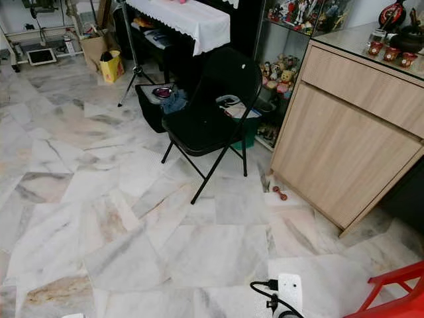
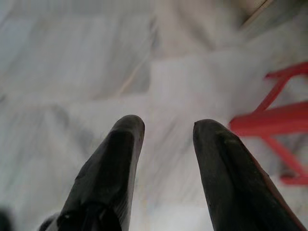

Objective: Hang keys on a hook

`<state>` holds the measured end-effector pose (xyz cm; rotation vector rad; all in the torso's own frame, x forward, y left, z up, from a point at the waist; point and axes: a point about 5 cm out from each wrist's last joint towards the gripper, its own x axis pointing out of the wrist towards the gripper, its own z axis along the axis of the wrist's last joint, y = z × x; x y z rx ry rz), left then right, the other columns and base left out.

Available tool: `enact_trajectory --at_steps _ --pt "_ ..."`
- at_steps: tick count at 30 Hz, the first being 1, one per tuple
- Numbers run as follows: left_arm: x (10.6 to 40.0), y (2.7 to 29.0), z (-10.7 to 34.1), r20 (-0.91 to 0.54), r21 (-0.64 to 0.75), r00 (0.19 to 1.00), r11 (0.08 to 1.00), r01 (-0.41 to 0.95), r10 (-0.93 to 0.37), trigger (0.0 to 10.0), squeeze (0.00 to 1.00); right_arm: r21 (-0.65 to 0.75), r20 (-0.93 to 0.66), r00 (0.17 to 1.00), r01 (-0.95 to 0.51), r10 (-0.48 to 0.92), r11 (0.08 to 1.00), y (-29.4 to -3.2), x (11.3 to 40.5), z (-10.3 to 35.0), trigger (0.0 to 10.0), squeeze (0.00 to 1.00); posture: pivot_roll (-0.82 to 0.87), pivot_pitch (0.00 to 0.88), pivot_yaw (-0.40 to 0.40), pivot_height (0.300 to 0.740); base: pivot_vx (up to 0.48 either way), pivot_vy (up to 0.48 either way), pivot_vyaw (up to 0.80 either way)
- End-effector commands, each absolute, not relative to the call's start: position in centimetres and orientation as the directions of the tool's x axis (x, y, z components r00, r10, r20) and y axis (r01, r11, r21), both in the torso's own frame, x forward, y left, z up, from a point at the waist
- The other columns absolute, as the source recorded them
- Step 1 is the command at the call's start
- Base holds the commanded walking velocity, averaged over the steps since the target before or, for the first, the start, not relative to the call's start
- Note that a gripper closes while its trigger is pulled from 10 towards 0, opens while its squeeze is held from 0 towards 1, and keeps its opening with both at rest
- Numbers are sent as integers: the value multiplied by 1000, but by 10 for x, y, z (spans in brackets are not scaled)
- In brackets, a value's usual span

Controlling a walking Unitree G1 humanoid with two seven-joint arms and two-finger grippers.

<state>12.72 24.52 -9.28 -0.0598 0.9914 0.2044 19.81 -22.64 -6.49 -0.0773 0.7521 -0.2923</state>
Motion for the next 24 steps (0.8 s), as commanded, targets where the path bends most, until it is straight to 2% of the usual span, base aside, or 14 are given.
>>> enact_trajectory --at_steps 1,5,10,15,20,24 --pt "122 246 -94 -851 59 507 983 -171 139 10000 0 -184 -511 780 312 -362 932 -252 224 -37 10000 0 165 0 -19 740 0 0 0" --pt "122 247 -94 -851 59 507 983 -171 140 10000 0 -148 -466 810 324 -355 934 -250 234 -29 10000 0 168 0 -20 740 0 0 0" --pt "123 247 -94 -849 57 509 982 -180 143 10000 0 -92 -424 853 294 -305 951 -235 248 -22 10000 0 174 0 -30 740 0 0 0" --pt "123 247 -94 -845 56 513 981 -188 147 10000 0 -27 -263 932 252 -250 967 -223 266 0 10000 0 171 0 -35 740 0 0 0" --pt "123 247 -94 -846 62 512 981 -182 148 10000 0 -56 -69 974 212 -215 976 -224 260 23 10000 0 147 0 -33 740 0 0 0" --pt "123 248 -94 -846 63 512 981 -183 149 10000 0 -57 -41 973 225 -227 973 -228 254 28 10000 0 141 0 -33 740 0 0 0"
